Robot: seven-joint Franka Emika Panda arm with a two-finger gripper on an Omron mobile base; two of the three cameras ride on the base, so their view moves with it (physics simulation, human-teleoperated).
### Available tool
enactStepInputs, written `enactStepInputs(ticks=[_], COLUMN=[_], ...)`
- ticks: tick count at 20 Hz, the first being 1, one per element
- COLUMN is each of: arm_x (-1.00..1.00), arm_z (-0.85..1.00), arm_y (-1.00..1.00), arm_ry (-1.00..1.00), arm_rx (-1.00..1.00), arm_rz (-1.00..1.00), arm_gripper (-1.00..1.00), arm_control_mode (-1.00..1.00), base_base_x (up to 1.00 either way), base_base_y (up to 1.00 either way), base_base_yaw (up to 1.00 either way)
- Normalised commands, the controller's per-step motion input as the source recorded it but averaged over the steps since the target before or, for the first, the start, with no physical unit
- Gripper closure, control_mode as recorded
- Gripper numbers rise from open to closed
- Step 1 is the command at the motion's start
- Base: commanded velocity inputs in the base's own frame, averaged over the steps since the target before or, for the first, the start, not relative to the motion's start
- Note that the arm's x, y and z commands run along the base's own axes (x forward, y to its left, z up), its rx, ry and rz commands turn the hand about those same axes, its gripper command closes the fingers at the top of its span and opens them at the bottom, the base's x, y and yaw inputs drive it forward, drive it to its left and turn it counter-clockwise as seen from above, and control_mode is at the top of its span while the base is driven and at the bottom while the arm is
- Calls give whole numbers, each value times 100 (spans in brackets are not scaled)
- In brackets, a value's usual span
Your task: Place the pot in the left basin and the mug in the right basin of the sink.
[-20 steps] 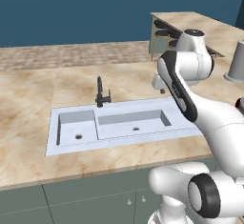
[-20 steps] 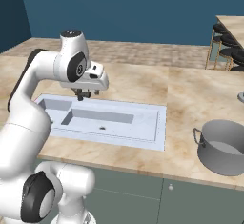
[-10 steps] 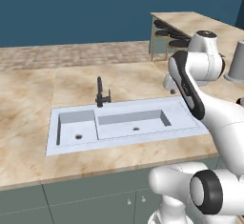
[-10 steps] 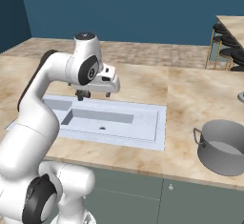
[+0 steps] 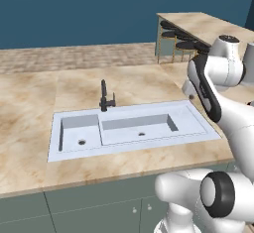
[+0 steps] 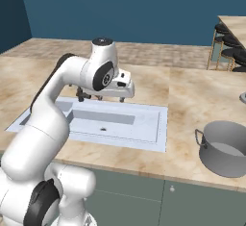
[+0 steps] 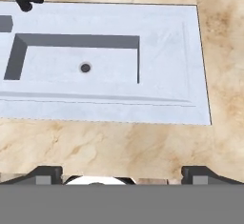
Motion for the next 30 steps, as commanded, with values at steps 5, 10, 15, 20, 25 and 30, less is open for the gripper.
enactStepInputs(ticks=[5,10,15,20,25,30], arm_x=[0,0,0,0,0,0], arm_z=[-16,-25,-27,-21,-12,-2], arm_y=[-44,-42,-40,-43,-48,-41], arm_ry=[0,0,0,0,0,0], arm_rx=[0,-3,-8,-11,-8,-8], arm_rz=[0,0,0,0,0,0], arm_gripper=[-100,-100,-100,-100,-100,-100], arm_control_mode=[-100,-100,-100,-100,-100,-100], base_base_x=[0,0,0,0,0,0], base_base_y=[0,0,0,0,0,0], base_base_yaw=[0,0,0,0,0,0])
